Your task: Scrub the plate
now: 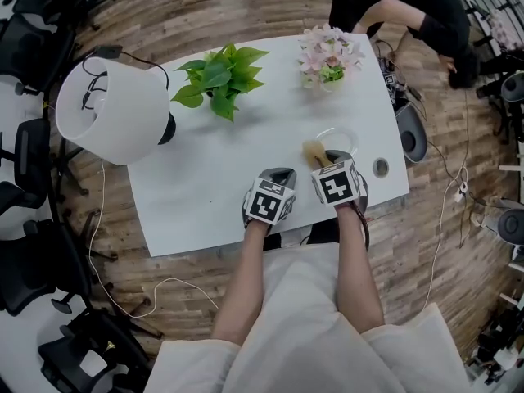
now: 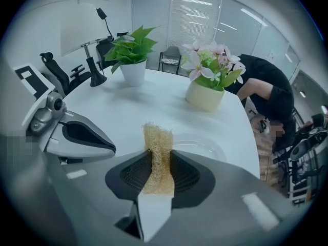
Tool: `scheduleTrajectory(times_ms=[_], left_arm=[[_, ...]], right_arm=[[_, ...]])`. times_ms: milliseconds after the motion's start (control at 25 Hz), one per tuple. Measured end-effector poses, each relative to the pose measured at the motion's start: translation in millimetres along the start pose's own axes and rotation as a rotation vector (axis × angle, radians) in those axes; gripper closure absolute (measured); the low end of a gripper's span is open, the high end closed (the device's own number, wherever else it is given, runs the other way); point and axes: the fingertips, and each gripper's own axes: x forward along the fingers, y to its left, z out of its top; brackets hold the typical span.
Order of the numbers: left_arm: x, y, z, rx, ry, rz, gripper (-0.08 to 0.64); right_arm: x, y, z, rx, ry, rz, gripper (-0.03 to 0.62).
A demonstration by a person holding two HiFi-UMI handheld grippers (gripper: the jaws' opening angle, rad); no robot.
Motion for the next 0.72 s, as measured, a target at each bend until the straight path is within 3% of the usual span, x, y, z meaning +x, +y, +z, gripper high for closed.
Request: scheduleTrajectory(times_ms=[320, 440, 720], left_arm=[[-3, -6, 0, 0.007, -0.008, 0.016, 0.560], [-5, -6, 0, 0.006, -0.010, 0.034, 0.560], [-2, -3, 8, -0.026, -0.023, 0.096, 0.560]], right_arm=[[-2, 17, -4, 0.052, -0.019, 0.112, 0.459], [-7, 23, 0, 0.156, -0.059, 0.216, 0.457], [-9, 7, -1, 0.306, -0.112, 0.358, 0.457]])
